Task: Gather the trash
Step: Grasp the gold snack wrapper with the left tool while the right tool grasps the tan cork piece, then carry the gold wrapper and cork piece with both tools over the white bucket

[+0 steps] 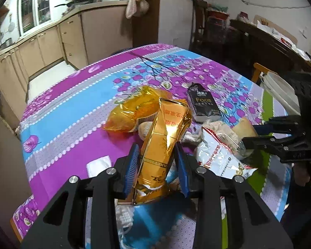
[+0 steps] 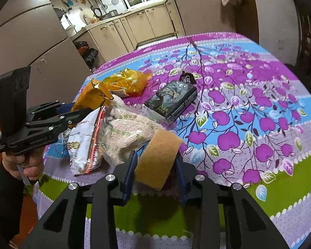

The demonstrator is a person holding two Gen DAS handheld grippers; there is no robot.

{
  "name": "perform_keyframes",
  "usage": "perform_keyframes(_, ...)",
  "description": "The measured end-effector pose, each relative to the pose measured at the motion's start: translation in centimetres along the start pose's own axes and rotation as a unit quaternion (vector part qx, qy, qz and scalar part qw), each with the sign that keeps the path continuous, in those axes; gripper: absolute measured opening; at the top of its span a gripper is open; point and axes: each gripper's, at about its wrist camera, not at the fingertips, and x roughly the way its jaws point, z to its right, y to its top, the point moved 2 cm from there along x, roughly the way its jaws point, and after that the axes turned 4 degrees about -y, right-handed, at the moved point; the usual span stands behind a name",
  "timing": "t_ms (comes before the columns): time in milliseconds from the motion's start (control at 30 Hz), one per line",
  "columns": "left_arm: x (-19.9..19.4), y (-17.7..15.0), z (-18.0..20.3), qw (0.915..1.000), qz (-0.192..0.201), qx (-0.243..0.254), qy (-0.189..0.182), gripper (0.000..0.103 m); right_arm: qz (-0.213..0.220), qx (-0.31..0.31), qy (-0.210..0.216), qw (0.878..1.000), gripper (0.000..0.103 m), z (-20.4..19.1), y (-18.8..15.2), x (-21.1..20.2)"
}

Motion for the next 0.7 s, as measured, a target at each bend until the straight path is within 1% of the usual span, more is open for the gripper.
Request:
perform_keyframes(67, -0.9, 0.0, -0.2, 0.9998, 0.011, -0.011, 0.012, 0.034, 0.020, 0.001, -0.001, 1.000, 0.034, 0.0, 0.0, -1.0)
perform_keyframes(200, -2.7, 0.6, -0.1, 0.9979, 0.039, -0.028, 0.044, 0.033, 0.064, -0.006, -0.021, 0.998, 0.033, 0.1, 0.0, -3.5)
perform_keyframes(233, -3.4, 0.8, 0.1, 0.9964, 0.049, -0.037, 0.057, 0.033, 0.078, -0.012, -0.030, 0.996, 0.033, 0.1, 0.1, -4.3)
perform_keyframes(300, -4.6, 1.2, 0.8, 0.9942, 0.066, -0.054, 0.065, 0.033, 0.110, -0.021, -0.049, 0.992, 0.033, 0.2, 0.3, -6.5)
perform_keyframes(367, -5.7, 1.9, 2.2, 0.9921, 0.083, -0.057, 0.074, 0.033, 0.143, -0.028, -0.074, 0.986, 0.033, 0.6, 0.2, -9.1)
perform_keyframes(433, -6.6, 2.7, 4.5, 0.9906, 0.100, -0.054, 0.075, 0.033, 0.169, -0.031, -0.096, 0.980, 0.033, 1.2, 0.2, -11.7)
perform_keyframes(500, -6.9, 3.9, 6.9, 0.9895, 0.113, -0.057, 0.070, 0.033, 0.204, -0.037, -0.136, 0.969, 0.033, 2.2, -0.1, -15.0)
perform_keyframes(567, -7.0, 5.3, 10.3, 0.9883, 0.130, -0.054, 0.059, 0.034, 0.224, -0.037, -0.163, 0.960, 0.033, 3.3, -0.3, -17.4)
perform_keyframes(667, -6.6, 7.3, 15.9, 0.9860, 0.156, -0.044, 0.038, 0.034, 0.255, -0.028, -0.205, 0.945, 0.033, 5.7, -0.5, -21.8)
perform_keyframes(700, -6.3, 7.9, 17.2, 0.9857, 0.160, -0.041, 0.033, 0.034, 0.265, -0.021, -0.220, 0.939, 0.033, 6.8, -0.6, -23.4)
